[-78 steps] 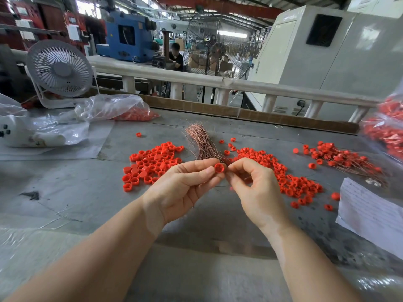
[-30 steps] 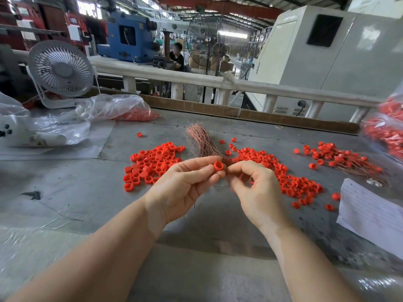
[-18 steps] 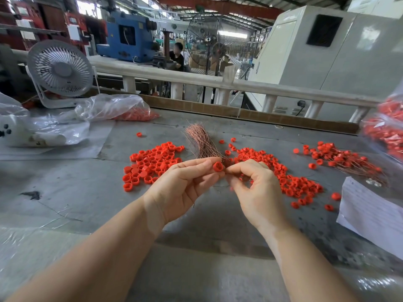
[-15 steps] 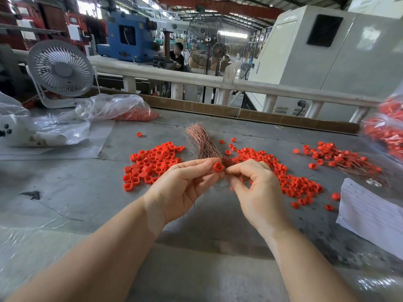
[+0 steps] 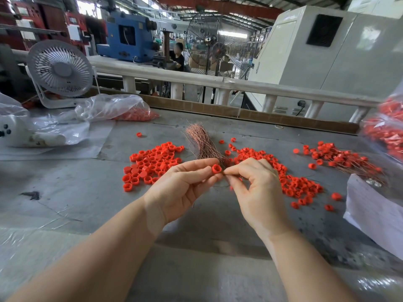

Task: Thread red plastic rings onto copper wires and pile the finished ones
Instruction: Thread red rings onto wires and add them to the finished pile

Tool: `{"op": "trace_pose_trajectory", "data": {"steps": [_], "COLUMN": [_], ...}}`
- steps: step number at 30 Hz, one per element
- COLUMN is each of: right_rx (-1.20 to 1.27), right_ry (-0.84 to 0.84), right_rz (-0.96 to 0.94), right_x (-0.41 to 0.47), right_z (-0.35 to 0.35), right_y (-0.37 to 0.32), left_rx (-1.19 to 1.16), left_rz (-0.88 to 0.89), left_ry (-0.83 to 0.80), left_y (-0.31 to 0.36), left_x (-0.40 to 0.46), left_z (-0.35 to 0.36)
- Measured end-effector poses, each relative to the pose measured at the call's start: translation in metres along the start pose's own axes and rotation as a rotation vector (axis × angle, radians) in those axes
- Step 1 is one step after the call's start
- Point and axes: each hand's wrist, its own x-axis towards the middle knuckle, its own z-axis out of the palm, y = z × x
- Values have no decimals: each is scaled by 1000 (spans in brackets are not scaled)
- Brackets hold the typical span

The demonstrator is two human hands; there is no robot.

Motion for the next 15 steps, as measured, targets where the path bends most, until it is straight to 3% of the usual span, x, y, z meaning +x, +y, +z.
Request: {"op": "trace_pose_trajectory", "data": {"steps": [15], "right_rx": [-80], "right_ry": [10], "right_rz": [-50], "right_x": [-1], "right_z": [0], "right_y": [1], "left_rx": [7], "left_rz": [-21], "left_ry": [-9], "left_y": [2], "left_x": [0], "left_z": [0]}}
